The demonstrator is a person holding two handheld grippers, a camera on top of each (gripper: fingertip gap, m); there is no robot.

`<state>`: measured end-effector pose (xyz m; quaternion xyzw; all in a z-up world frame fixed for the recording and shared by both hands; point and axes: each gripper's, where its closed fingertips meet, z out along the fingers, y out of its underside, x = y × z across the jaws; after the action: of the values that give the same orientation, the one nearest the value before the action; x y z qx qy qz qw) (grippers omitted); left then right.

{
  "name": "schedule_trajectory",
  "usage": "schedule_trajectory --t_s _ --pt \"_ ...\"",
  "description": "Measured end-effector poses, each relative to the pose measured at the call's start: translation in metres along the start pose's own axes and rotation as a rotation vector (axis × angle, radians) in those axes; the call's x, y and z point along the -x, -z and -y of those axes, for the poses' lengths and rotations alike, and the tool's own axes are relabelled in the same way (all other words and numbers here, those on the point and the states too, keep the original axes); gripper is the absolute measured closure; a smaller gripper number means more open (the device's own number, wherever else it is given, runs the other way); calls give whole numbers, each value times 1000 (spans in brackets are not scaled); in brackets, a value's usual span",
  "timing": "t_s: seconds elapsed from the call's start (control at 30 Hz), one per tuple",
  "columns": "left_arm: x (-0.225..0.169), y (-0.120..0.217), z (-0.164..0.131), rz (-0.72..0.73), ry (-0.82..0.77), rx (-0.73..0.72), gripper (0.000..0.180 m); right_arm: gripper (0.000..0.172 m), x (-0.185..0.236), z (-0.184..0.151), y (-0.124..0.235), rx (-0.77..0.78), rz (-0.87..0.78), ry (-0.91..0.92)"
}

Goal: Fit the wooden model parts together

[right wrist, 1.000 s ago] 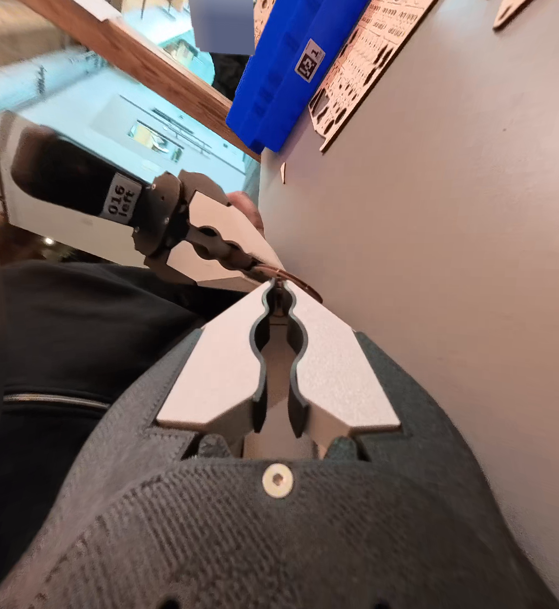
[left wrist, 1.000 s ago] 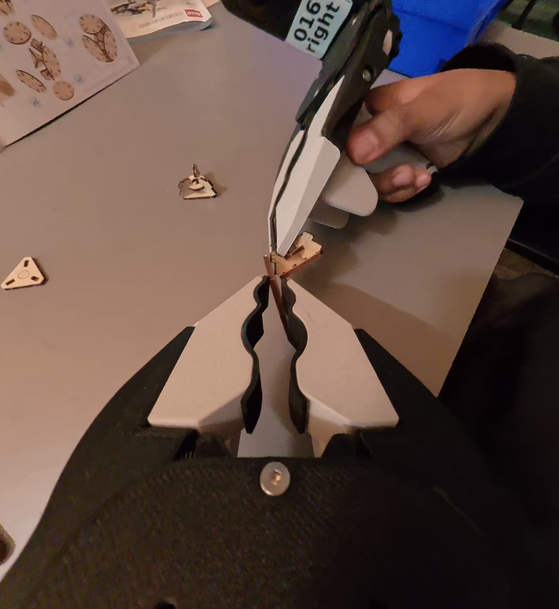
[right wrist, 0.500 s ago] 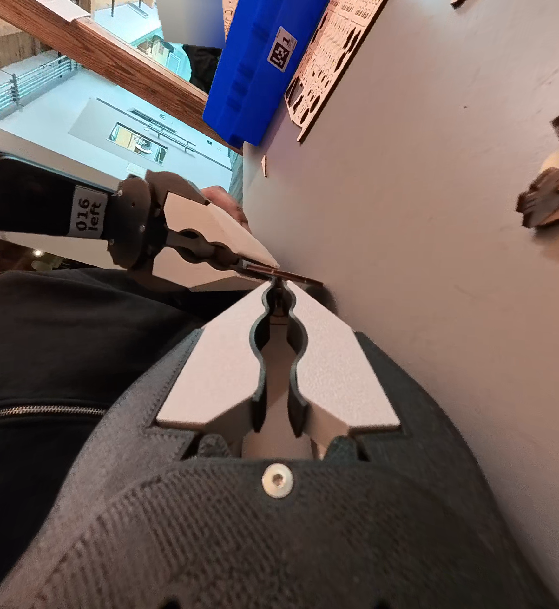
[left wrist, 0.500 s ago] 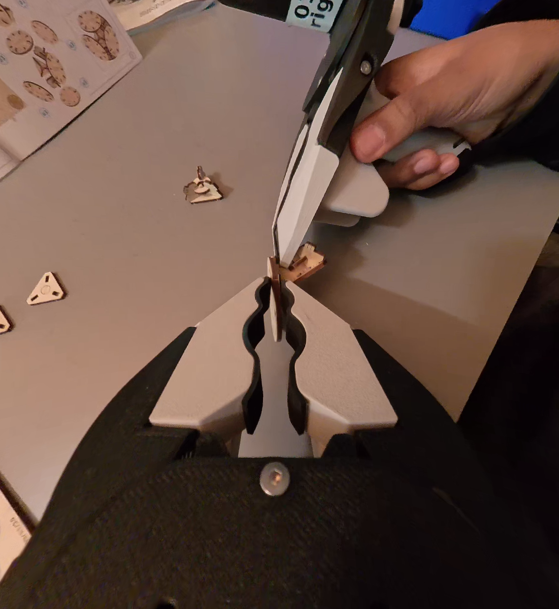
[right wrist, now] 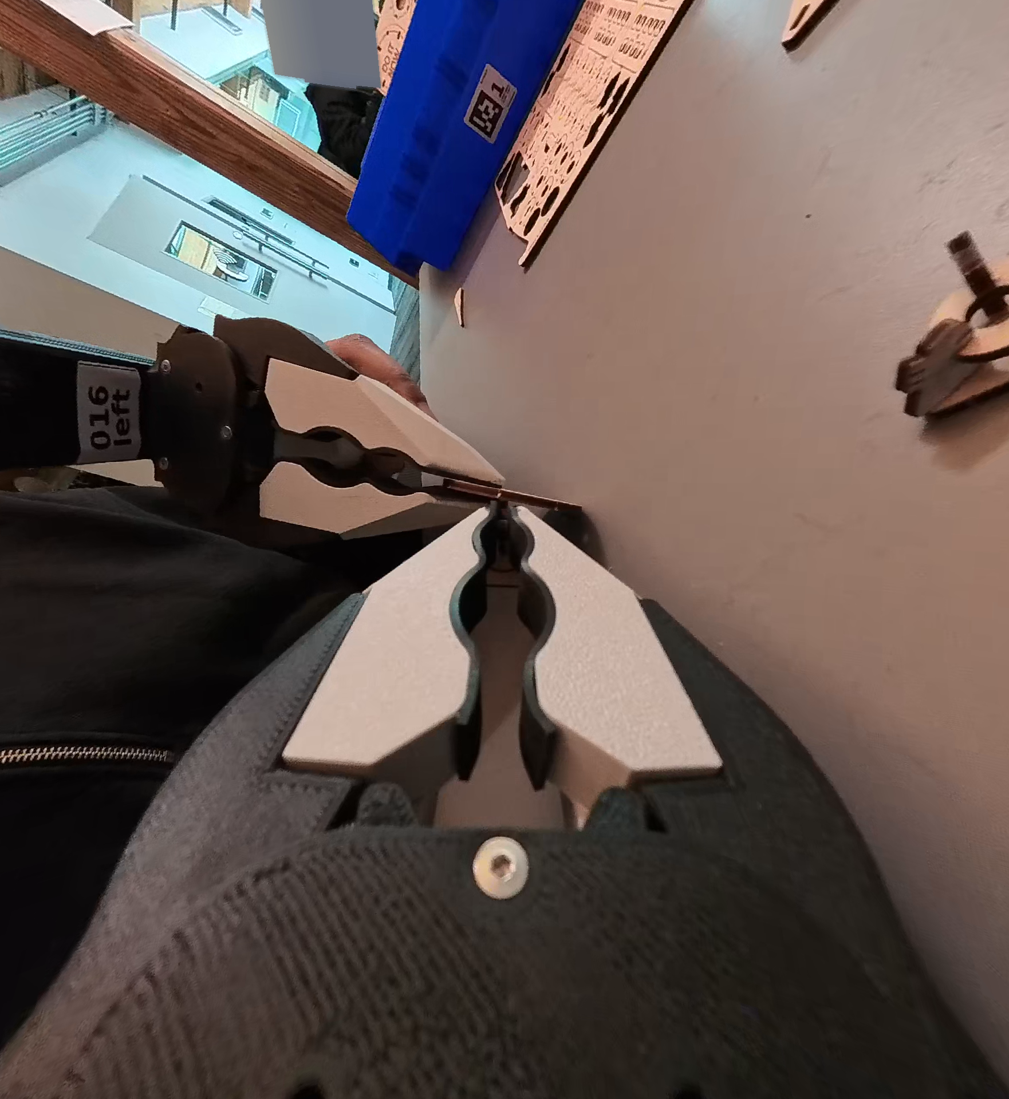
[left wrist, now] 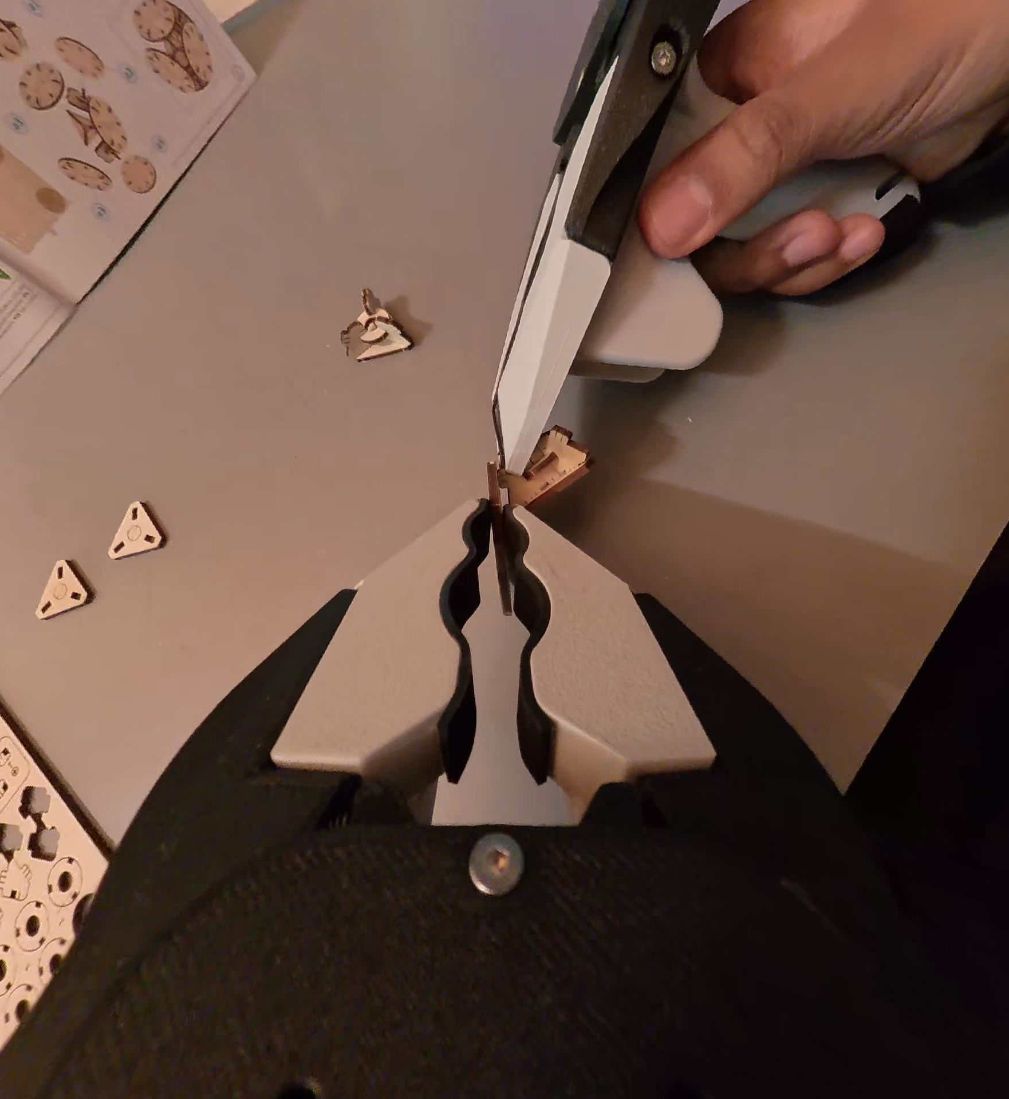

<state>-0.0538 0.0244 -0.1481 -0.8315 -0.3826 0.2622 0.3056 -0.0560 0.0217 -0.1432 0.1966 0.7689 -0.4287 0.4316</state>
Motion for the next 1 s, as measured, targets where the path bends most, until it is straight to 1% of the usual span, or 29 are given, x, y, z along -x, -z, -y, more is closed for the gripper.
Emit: schedule_trajectory --t_s 0.27,0.33,0.47,0.57,1.0 --pt "-3 -2 0 41 -83 39 174 172 -2 2 1 -11 -21 5" --pt "-2 -3 1 45 -70 38 174 172 -2 2 2 -16 -29 10" --pt "0 -3 4 21 22 8 175 172 -3 5 4 -33 -35 12" --pt "0 -3 5 4 53 -4 175 172 -2 6 5 -39 -32 9" --pt "0 -5 3 39 -28 26 174 172 -3 5 4 -35 -37 8"
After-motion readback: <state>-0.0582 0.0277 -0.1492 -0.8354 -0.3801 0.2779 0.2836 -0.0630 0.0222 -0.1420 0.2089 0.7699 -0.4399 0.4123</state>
